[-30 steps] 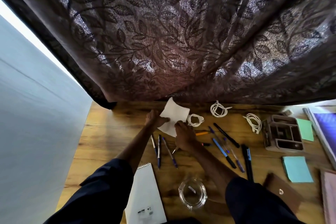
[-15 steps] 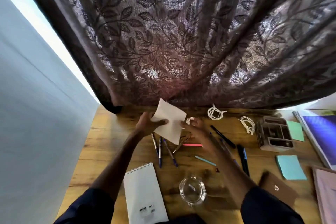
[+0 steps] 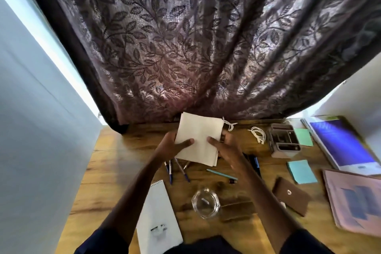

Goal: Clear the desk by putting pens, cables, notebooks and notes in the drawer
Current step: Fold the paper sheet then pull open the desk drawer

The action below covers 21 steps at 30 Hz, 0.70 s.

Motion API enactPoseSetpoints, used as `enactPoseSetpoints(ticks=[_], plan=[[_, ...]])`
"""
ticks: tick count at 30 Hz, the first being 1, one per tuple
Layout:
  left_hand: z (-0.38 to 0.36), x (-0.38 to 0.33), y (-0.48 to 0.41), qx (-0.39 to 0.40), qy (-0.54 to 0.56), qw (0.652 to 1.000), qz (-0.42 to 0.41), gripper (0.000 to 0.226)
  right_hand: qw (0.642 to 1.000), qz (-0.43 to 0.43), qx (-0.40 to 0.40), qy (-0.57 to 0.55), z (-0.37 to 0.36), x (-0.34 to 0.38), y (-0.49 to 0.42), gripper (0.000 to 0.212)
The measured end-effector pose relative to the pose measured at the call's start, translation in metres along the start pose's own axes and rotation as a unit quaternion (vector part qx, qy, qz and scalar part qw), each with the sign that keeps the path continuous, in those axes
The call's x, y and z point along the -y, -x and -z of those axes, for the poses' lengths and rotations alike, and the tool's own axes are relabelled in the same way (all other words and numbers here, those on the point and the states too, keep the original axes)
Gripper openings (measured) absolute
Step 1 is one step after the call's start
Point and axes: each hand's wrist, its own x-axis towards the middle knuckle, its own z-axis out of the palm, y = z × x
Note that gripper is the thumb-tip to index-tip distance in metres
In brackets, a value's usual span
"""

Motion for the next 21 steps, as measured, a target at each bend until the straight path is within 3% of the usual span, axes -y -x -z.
enactPoseSetpoints(ticks=[6,17,21], plan=[[-0.031,-0.016,0.006,0.049,0.01,0.999,-0.018,0.03,0.999,0.018,-0.035,-0.014,0.035,-0.007,0.019,0.044],[-0.062,-0.034,0.004,0.114,-0.021,0.993,0.003,0.036,0.994,0.043,-0.075,0.067,0.079,-0.018,0.021,0.031],[-0.063,-0.032,0.001,0.097,0.002,0.994,0.051,0.035,0.988,0.04,-0.113,0.095,0.096,-0.022,0.015,0.04]])
